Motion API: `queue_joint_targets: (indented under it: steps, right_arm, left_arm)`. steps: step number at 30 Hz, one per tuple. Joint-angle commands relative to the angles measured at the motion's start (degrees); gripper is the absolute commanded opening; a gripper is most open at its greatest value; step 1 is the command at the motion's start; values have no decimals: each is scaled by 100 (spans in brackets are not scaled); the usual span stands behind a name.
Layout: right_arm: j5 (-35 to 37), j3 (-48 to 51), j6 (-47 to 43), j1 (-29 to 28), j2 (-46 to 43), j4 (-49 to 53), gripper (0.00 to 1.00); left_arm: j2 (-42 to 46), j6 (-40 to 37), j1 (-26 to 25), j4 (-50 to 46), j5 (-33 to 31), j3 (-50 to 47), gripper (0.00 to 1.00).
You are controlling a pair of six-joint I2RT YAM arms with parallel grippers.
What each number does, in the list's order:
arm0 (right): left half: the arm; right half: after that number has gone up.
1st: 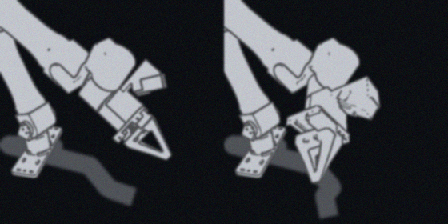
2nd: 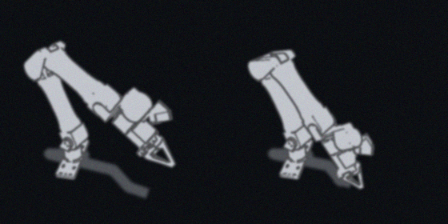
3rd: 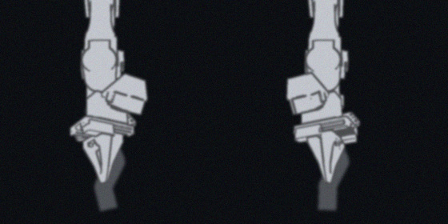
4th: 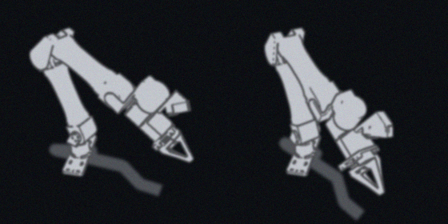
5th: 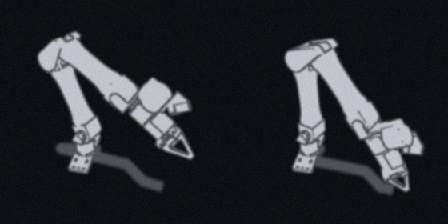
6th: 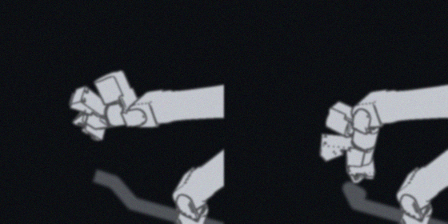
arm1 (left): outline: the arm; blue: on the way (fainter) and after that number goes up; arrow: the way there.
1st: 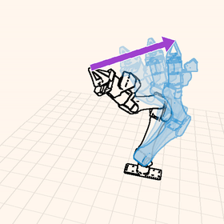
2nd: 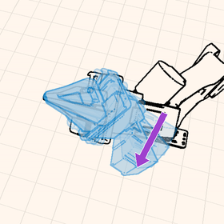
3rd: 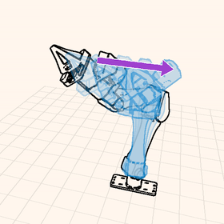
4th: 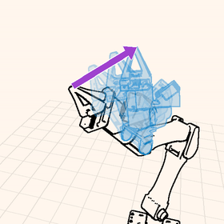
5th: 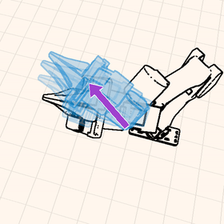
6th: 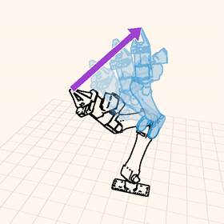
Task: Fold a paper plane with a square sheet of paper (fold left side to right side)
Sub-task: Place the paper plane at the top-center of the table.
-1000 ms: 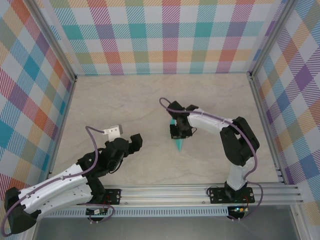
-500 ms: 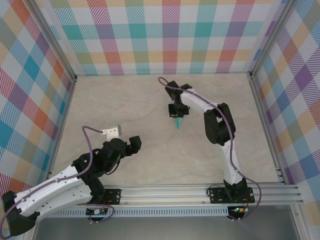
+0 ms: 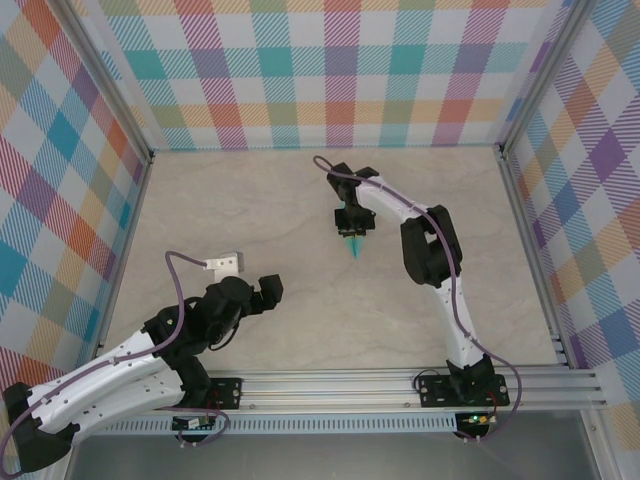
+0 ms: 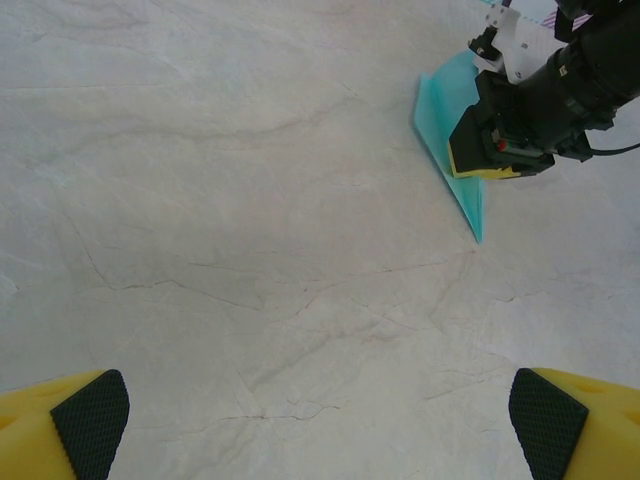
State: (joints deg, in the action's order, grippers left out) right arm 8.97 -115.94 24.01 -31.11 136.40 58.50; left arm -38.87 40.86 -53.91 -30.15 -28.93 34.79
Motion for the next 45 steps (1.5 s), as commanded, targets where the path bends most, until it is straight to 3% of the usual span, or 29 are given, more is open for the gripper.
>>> queue_joint_targets:
  steps: [1, 19, 22, 28, 34, 38, 39, 41, 45]
  right_arm:
    - [-56, -114, 81, -11, 198, 162, 17]
    - [82, -207, -79, -61, -119, 372, 26]
    - [138, -76, -167, -113, -383, 365, 32]
    - [447, 495, -229, -272, -1306, 325, 51]
    - [522, 1764, -427, -317, -2905, -313, 70]
    - [777, 3085, -737, -241, -4295, -1395, 92]
    - [820, 3481, -826, -183, -4600, -1718, 98]
    - [915, 4313, -898, 37, -5257, -2434, 100]
    - [880, 5662, -761, 724, -6077, -3502, 100]
  left_arm:
    - [12, -4, -30, -166, 63, 202, 100]
    - [-102, -65, -31, -363, -216, 256, 100]
    - [-169, -129, -23, -470, -384, 333, 100]
    - [-72, -75, -23, -607, -1012, 379, 100]
    - [-12, -77, -16, -626, -1748, 450, 100]
    - [-93, -414, 167, -426, -2633, 452, 100]
    - [-103, -539, 292, -330, -2773, 446, 100]
    - [-129, -974, 730, 52, -2871, 395, 100]
    - [-325, -1788, 1817, 1286, -2307, 69, 100]
